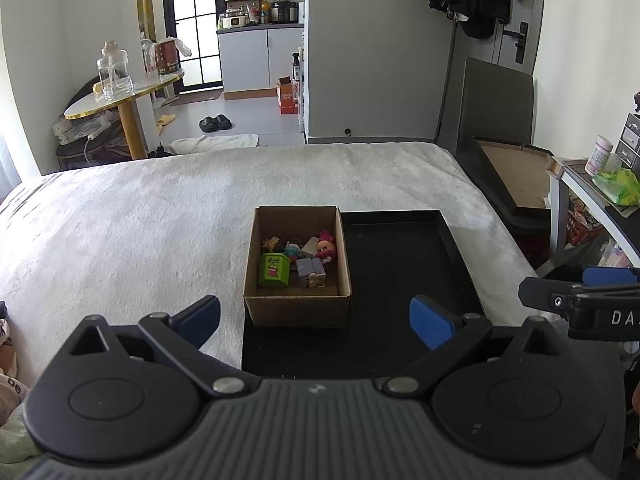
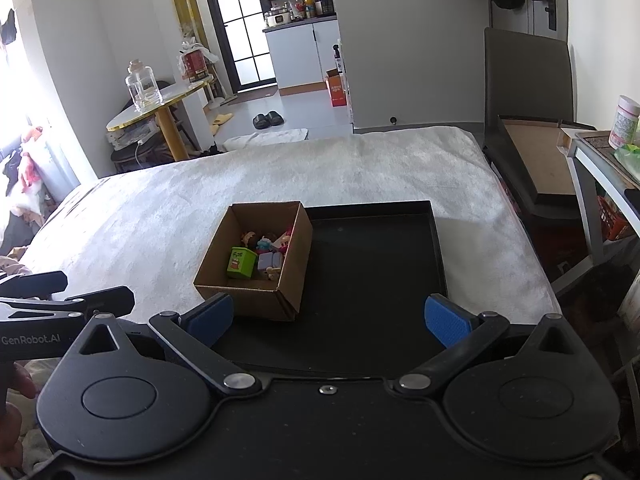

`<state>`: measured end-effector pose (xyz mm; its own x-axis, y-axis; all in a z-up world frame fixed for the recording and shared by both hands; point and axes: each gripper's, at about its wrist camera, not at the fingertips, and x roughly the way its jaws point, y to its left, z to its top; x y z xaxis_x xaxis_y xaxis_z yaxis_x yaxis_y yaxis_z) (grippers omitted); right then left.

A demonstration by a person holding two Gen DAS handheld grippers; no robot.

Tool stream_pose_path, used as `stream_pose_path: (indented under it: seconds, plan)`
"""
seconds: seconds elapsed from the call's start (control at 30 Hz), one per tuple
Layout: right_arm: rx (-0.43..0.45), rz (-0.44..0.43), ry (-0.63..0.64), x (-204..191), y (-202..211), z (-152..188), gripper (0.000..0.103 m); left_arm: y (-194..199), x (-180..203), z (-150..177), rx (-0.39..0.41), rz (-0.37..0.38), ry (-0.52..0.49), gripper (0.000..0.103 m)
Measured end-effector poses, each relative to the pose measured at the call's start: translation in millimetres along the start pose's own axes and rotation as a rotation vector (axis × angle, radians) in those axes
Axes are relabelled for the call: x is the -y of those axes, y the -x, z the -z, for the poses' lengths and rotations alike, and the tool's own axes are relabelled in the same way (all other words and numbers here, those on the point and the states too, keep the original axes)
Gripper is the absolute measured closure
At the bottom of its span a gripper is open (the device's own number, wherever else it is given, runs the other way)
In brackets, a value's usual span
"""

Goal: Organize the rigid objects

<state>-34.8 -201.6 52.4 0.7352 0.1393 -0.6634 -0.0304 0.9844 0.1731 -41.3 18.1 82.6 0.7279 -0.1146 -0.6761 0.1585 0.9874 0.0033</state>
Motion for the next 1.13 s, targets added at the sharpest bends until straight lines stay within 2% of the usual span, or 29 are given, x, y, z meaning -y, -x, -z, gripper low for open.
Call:
stream_pose_path:
  seconds: [1.13]
  plan:
    - [-0.012, 0.019, -0.022, 1.1, -7.3, 4.2, 0.000, -7.0, -3.3, 5.5, -0.011, 0.017, 0.001, 0.003]
